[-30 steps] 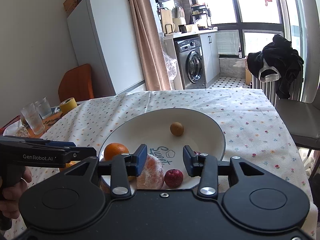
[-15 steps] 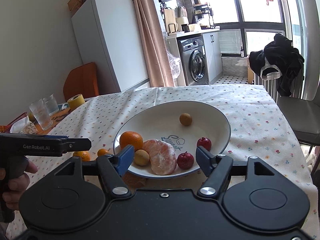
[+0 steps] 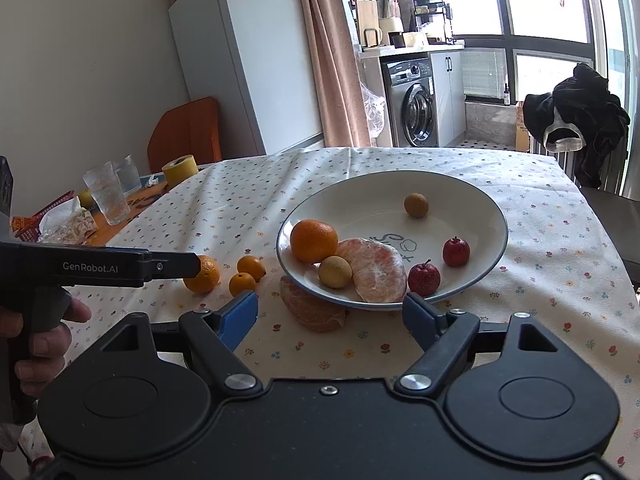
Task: Organize fruits
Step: 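Move both open grippers back toward the loose fruit on the cloth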
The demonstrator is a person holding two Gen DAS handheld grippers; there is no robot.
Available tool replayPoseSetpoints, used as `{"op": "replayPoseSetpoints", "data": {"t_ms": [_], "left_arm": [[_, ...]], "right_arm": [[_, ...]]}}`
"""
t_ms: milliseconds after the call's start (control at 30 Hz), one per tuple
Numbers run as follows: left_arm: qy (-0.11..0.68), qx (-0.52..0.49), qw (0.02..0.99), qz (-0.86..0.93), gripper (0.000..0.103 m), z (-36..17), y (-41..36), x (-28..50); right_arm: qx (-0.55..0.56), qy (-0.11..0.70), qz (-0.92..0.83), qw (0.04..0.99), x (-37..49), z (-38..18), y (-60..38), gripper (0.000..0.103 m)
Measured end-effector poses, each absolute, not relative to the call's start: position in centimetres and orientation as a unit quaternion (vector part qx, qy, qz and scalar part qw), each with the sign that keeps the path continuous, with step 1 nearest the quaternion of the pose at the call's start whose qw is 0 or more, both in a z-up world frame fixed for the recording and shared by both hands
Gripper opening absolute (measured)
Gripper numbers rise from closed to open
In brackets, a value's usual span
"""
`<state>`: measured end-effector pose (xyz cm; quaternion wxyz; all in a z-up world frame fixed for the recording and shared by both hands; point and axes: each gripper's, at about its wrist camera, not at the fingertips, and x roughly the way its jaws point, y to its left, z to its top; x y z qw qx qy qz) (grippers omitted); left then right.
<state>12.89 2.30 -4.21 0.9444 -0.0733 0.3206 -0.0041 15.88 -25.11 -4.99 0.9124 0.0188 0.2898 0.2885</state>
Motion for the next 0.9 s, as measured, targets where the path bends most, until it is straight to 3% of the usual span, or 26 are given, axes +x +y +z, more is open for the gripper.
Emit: {"op": "replayPoseSetpoints", "data": {"t_ms": [900], "left_arm": [[0.335, -0.104, 0.937, 0.013, 0.085, -6.8, 5.8, 11.3]], "right_arm": [[-0.012, 0.328, 0.263, 0.907, 17.8, -8.4, -21.0, 0.078]]}}
